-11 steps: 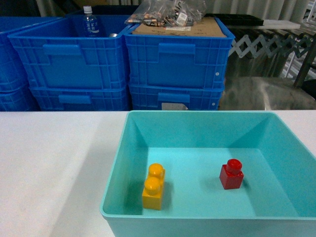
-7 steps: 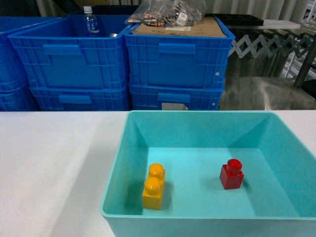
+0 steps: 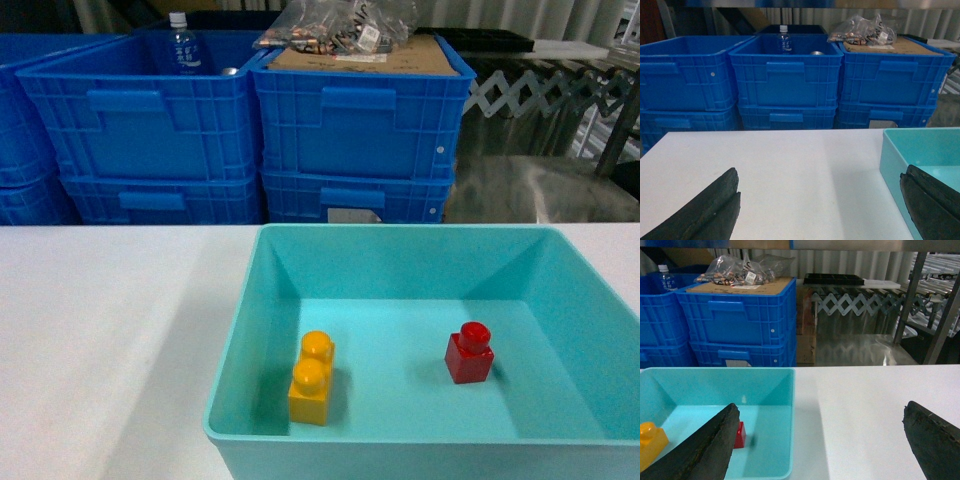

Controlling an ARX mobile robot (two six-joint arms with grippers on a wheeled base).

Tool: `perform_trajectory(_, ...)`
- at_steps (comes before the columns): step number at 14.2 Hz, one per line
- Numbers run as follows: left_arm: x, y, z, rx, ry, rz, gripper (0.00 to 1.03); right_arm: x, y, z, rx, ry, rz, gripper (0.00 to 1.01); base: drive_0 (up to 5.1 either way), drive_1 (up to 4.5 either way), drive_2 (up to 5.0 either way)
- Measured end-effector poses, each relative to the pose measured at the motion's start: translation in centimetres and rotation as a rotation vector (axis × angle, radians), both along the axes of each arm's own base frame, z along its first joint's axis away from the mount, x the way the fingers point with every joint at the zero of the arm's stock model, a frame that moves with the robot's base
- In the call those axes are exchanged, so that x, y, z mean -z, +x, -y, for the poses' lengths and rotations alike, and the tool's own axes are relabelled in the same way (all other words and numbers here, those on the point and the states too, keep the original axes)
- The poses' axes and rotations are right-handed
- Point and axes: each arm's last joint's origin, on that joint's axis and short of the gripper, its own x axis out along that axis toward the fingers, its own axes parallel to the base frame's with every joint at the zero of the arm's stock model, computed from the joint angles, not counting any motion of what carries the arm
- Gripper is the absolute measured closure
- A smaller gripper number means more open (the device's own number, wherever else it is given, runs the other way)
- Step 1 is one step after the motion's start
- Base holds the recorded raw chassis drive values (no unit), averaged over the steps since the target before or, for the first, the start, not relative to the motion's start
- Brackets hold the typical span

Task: Pick red block from blue box to shelf

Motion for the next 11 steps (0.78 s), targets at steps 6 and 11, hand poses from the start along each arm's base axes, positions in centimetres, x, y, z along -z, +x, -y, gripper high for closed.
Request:
perform_trajectory(6, 0.0, 0.0, 0.0, 0.0, 0.0, 0.0, 0.05, 0.0, 0.0, 0.0, 0.0, 0.0, 0.0, 0.03, 0.0, 0.0, 0.0)
perform_trajectory(11, 0.0, 0.0, 0.0, 0.0, 0.0, 0.0, 0.05, 0.0, 0.0, 0.0, 0.0, 0.0, 0.0, 0.03, 0.0, 0.0, 0.0)
